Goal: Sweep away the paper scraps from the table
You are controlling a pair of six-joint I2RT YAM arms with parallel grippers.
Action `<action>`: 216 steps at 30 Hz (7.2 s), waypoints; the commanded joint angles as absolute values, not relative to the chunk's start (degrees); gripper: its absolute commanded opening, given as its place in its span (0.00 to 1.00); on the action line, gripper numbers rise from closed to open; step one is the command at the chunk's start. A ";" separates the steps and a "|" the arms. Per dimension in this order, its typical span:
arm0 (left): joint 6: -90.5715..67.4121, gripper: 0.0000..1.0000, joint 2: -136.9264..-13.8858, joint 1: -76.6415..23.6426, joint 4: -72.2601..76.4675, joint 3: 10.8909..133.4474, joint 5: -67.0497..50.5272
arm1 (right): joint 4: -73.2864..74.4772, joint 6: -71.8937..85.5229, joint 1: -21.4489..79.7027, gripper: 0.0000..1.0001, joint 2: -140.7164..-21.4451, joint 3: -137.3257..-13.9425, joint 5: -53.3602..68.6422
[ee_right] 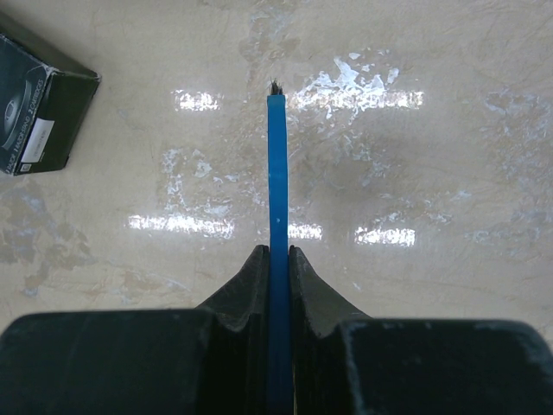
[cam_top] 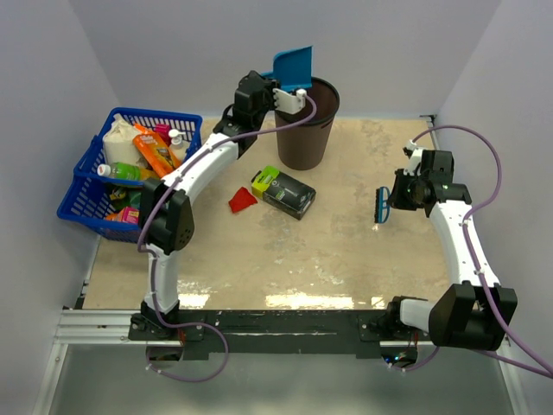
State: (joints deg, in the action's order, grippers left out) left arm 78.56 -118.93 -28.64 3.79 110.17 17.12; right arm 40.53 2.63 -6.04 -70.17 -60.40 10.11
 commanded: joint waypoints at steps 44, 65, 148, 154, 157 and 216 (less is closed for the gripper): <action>52.82 0.04 -66.45 -25.40 -56.35 39.65 -9.85 | 26.90 -0.71 33.92 0.00 -109.47 -115.12 12.68; 51.68 0.03 -57.92 -25.40 -59.94 35.42 -3.25 | -13.35 5.81 39.90 0.00 -143.26 -133.77 -3.34; 55.55 0.01 -48.51 -25.31 -67.94 37.88 3.78 | 28.26 -75.22 49.48 0.00 -101.71 -74.47 22.59; 57.74 0.01 -50.18 -25.31 -65.57 37.44 1.94 | 39.27 -77.87 49.57 0.00 -92.39 -63.40 19.87; 58.27 0.01 -52.81 -25.31 -63.29 37.18 0.62 | 42.17 -77.00 49.57 0.00 -84.05 -57.42 18.55; 34.46 0.15 -90.18 -36.91 -39.28 53.35 -9.31 | 45.71 -16.35 39.38 0.00 -67.15 -67.68 -8.15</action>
